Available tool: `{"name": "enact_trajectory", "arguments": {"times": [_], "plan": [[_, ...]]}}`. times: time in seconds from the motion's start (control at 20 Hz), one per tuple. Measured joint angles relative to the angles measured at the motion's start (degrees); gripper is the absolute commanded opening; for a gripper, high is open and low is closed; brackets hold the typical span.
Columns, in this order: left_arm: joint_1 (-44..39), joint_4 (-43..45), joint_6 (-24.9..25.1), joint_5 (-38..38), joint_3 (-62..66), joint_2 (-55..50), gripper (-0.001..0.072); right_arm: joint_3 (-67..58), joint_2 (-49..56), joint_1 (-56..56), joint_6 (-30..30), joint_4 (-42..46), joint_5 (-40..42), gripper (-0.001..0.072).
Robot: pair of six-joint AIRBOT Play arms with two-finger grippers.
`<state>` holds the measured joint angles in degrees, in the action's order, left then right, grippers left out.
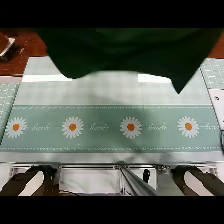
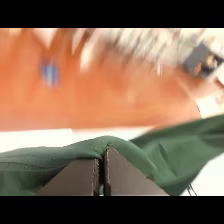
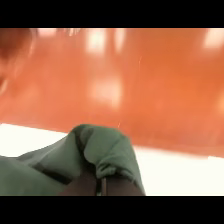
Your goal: Fold the shirts.
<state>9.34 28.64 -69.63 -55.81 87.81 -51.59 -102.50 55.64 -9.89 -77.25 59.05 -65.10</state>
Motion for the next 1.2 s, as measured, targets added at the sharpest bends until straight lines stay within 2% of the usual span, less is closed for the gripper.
{"name": "enact_trajectory", "arguments": {"times": [0.2,0.45,0.6,0.75,1.0,1.2], "plan": [[0.0,8.0,-0.9,0.2,9.7,7.0,0.0021,-3.5,-11.5,0.0,-1.0,5.2,-1.3,0.0021],[0.0,18.7,-4.0,-2.8,12.7,15.0,0.0021,-3.6,-19.6,0.0,-2.8,8.5,-7.8,0.0021],[0.0,21.8,-5.1,-7.8,12.1,16.6,0.0021,1.6,-21.8,0.0,-3.5,8.0,-11.9,0.0021],[0.0,23.0,-6.0,-12.3,6.1,16.8,0.0021,11.6,-22.6,0.0,-3.9,4.9,-13.9,0.0021],[-0.2,23.4,-7.3,-13.4,-10.5,10.8,0.0021,30.4,-20.5,0.0,-3.8,0.7,-9.4,0.0021],[-2.6,22.8,-7.4,-7.3,-17.6,-1.2,0.0021,40.1,-11.1,1.0,-1.0,-3.0,-1.6,0.0021]]}}
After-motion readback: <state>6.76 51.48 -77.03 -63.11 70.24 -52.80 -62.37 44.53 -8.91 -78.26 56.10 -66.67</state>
